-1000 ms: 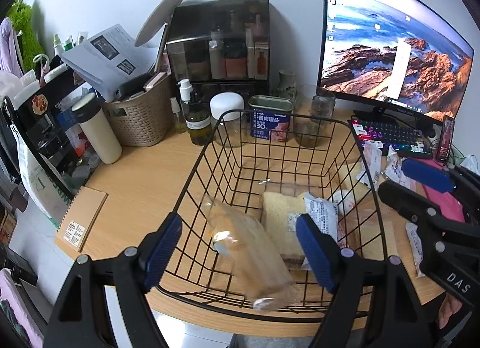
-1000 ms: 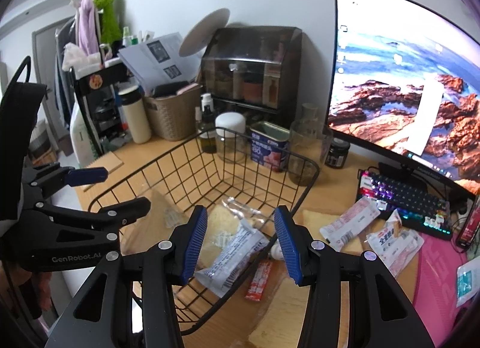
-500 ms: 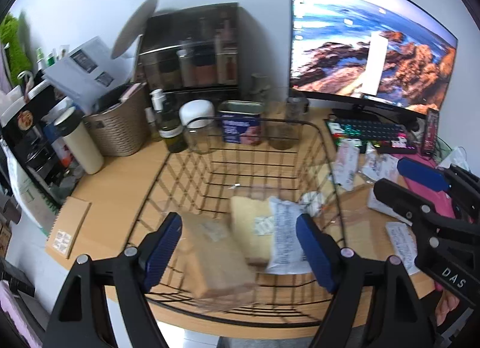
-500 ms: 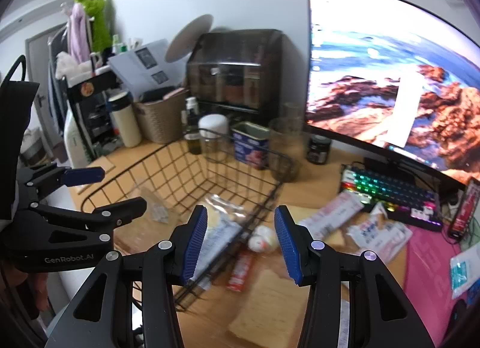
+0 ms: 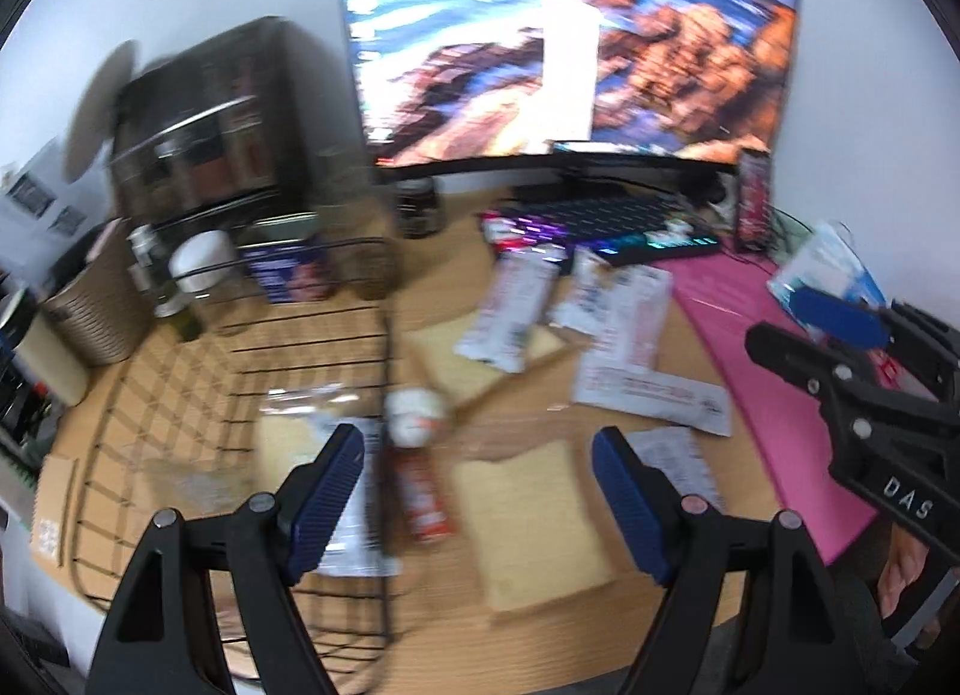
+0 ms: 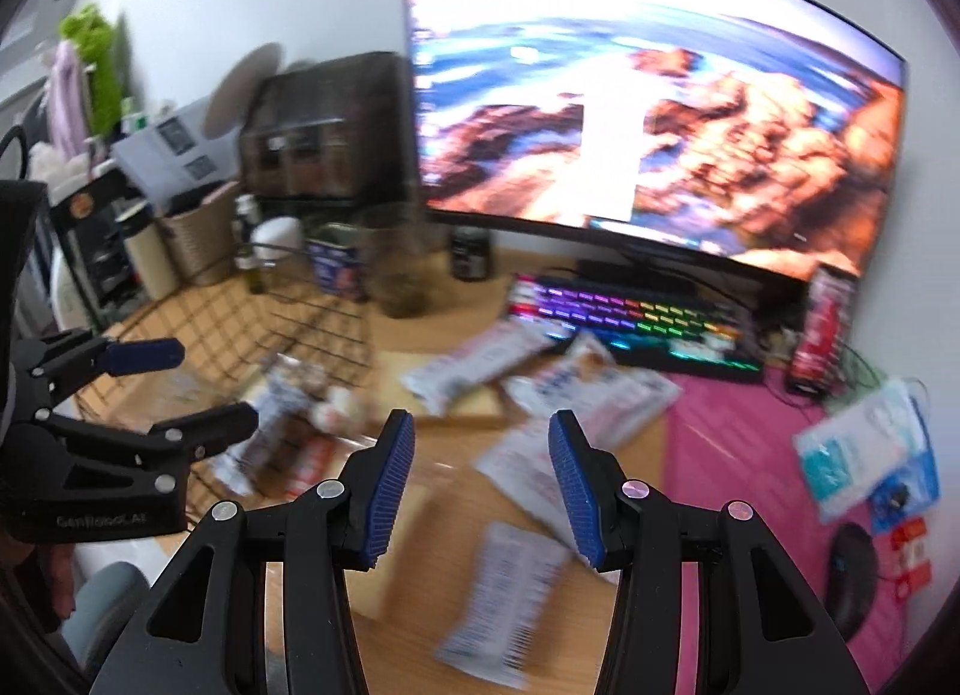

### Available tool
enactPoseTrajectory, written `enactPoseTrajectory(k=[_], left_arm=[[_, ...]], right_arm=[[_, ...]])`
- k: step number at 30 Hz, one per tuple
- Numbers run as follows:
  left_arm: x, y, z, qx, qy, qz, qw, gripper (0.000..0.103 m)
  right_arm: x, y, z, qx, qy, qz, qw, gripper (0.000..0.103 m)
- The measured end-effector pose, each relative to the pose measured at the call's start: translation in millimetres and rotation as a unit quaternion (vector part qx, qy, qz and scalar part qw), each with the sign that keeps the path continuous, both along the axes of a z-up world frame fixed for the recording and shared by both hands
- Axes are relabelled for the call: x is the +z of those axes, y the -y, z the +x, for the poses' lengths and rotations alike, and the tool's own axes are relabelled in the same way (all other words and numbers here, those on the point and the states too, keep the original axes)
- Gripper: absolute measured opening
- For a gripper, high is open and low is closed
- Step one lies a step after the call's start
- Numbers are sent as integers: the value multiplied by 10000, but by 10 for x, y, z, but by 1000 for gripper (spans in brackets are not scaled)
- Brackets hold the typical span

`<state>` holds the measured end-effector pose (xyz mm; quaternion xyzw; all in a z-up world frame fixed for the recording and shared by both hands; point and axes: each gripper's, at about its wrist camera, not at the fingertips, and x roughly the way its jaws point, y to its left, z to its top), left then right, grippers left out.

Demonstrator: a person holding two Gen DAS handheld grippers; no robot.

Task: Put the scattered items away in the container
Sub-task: 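Grasp a white snack bar from the desk with the left gripper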

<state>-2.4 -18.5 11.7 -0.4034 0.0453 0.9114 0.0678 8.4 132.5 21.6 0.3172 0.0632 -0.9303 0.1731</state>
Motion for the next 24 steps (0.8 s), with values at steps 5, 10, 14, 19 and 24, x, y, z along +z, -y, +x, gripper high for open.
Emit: enactPoseTrajectory(k=[5, 10, 14, 19, 24], left_arm=[[-178, -493, -78, -424, 224, 12, 9988, 81], [-433, -892, -139, -800, 620, 11, 9949, 81], [-665, -1152, -155, -1070, 968, 57, 9895, 81], [-917, -1303, -204, -1215, 1307, 175, 9838, 81], [-1095, -1297, -272, -1118, 1517, 145, 9820, 81]], right_arm=[[-17, -406, -8, -317, -7, 14, 9995, 48], [-29, -745, -49, -585, -1, -17, 9983, 48], [-50, -885, -55, -706, 0, 28, 9975, 48], [-148, -991, -103, -785, 103, 73, 9968, 48], [-205, -1034, -159, -806, 172, 78, 9966, 48]])
